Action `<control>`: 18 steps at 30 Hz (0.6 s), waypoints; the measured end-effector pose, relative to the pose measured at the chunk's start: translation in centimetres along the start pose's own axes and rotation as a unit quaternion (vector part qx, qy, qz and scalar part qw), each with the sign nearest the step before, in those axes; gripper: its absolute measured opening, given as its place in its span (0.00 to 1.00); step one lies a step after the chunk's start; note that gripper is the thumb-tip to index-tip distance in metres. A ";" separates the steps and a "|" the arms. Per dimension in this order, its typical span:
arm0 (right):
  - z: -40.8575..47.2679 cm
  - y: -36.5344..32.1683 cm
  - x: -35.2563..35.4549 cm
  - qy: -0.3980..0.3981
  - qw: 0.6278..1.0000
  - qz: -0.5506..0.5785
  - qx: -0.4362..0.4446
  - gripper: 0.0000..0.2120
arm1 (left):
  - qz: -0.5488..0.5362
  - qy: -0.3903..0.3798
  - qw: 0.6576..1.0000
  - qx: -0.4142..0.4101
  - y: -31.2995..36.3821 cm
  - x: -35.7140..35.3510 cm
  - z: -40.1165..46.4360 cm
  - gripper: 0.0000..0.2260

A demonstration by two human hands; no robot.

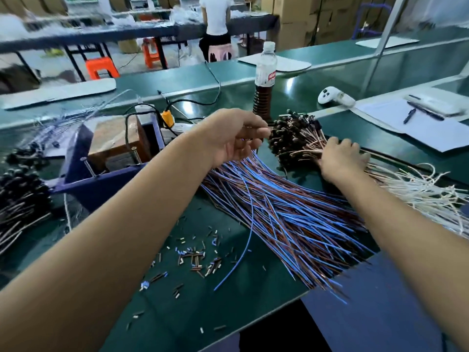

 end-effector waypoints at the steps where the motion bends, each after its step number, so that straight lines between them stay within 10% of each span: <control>1: 0.4 0.0 -0.1 0.002 1.000 -0.002 -0.011 0.27 | -0.004 -0.003 1.000 0.002 0.0 -0.1 0.0 0.04; 10: 2.3 -0.6 0.3 -0.003 0.999 0.022 -0.040 0.28 | 0.002 -0.016 1.000 0.002 -0.3 0.1 -1.0 0.04; 14: 0.8 -2.1 1.8 -0.026 0.998 0.016 -0.054 0.45 | 0.024 -0.006 1.000 -0.015 0.2 2.1 -2.6 0.04; 18: -3.0 -7.0 5.1 0.078 0.994 0.071 0.023 0.44 | 0.066 0.012 0.993 -0.092 0.5 6.0 -6.1 0.07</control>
Point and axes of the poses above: each hand's wrist, its own z-axis towards the middle knuckle, its own x-axis out of the back of the hand, y = z × x, the point moved 4 cm from there along z, towards the middle knuckle, and after that the axes turned 10 degrees about z, right-handed, at the moved point
